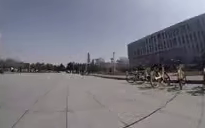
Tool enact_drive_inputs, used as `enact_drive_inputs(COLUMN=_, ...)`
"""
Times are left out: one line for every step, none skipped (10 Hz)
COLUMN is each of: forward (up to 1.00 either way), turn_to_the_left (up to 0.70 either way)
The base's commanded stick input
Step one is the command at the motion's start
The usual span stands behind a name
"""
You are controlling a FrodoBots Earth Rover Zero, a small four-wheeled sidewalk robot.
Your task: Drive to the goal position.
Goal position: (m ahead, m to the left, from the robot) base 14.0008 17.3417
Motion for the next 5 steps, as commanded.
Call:
enact_drive_inputs(forward=1.0, turn_to_the_left=-0.03)
enact_drive_inputs(forward=1.0, turn_to_the_left=-0.03)
enact_drive_inputs(forward=1.0, turn_to_the_left=-0.03)
enact_drive_inputs(forward=1.0, turn_to_the_left=-0.03)
enact_drive_inputs(forward=1.0, turn_to_the_left=-0.02)
